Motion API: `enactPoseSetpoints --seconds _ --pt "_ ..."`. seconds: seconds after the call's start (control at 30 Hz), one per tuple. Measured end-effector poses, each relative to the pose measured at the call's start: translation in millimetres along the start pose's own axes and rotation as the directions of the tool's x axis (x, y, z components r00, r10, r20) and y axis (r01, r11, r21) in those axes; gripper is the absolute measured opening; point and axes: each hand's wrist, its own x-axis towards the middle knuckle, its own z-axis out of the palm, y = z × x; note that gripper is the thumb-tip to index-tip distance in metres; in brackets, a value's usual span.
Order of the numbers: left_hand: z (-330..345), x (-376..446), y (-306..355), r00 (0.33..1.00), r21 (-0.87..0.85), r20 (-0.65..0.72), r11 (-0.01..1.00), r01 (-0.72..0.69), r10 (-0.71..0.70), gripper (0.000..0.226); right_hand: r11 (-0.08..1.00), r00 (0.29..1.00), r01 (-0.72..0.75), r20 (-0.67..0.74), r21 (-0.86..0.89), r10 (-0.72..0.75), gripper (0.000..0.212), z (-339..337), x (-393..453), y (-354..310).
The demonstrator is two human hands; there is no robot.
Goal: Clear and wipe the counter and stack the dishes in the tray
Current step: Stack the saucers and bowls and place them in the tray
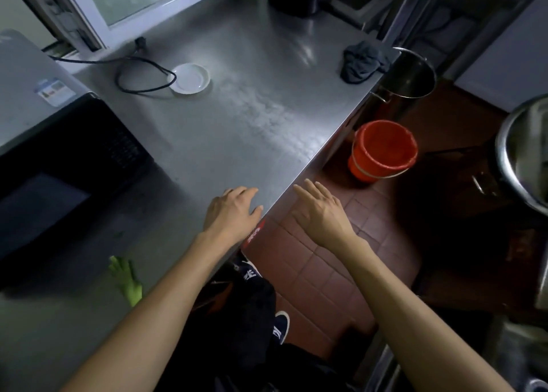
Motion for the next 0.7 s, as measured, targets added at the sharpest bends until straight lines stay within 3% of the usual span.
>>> enactPoseSetpoints --seconds 0.37,0.7 --pt "-24.6 96.2 -54.4 0.992 -0.158 -0.073 0.983 0.095 -0.107 0.048 0.988 0.993 0.088 0.092 -0.13 -0.076 0.058 -23.1 119.5 -24.6" --pt "-42.6 118.5 -116.5 0.955 -0.216 -0.119 0.946 0.243 -0.273 0.047 0.956 0.958 0.243 0.194 -0.164 -0.21 0.062 -21.7 211.6 -67.5"
